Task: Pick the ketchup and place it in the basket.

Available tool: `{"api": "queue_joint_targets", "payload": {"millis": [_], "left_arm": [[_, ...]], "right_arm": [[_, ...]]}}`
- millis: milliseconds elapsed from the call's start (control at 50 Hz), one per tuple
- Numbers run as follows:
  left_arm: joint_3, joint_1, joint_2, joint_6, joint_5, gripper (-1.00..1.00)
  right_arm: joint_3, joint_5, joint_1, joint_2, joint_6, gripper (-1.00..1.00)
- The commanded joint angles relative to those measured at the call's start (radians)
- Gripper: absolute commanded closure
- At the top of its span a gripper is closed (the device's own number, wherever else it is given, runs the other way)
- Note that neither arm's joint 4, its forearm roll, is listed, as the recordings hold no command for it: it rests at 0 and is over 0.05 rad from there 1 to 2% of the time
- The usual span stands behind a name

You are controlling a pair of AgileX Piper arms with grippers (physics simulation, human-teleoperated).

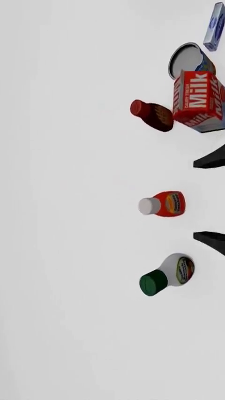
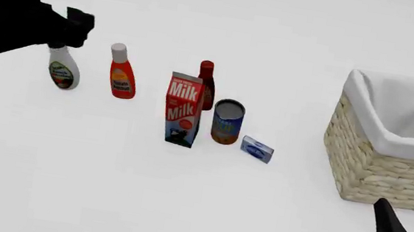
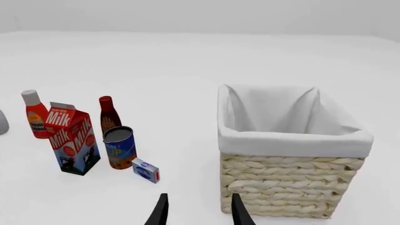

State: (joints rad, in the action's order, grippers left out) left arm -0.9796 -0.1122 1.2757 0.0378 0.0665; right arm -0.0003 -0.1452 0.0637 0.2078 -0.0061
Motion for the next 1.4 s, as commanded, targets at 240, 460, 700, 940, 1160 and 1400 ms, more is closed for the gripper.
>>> {"api": "queue_joint_targets", "payload": {"millis": [240,460,700,940,1160,1400], "left_arm": [[-0.185,0.041,0.241,0.006,-0.015,-1.00],[-0.206,0.038,0.296,0.011,-0.034,-1.00],[-0.246,0.029,0.360,0.027,-0.042,-1.00],[-0.296,0.029,0.418,0.048,-0.055,-1.00],[-0.323,0.031,0.460,0.050,-0.065,-1.00],[-0.351,0.035,0.498,0.053,-0.075,-1.00]], "right_arm": [[0.000,0.019,0.001,-0.032,-0.016,-1.00],[0.000,-0.006,0.005,-0.002,-0.017,-1.00],[0.000,-0.028,0.010,0.020,-0.018,-1.00],[0.000,-0.039,0.019,0.035,-0.016,-1.00],[-0.001,-0.061,0.020,0.065,-0.009,-1.00],[-0.001,-0.096,0.024,0.108,-0.013,-1.00]]}}
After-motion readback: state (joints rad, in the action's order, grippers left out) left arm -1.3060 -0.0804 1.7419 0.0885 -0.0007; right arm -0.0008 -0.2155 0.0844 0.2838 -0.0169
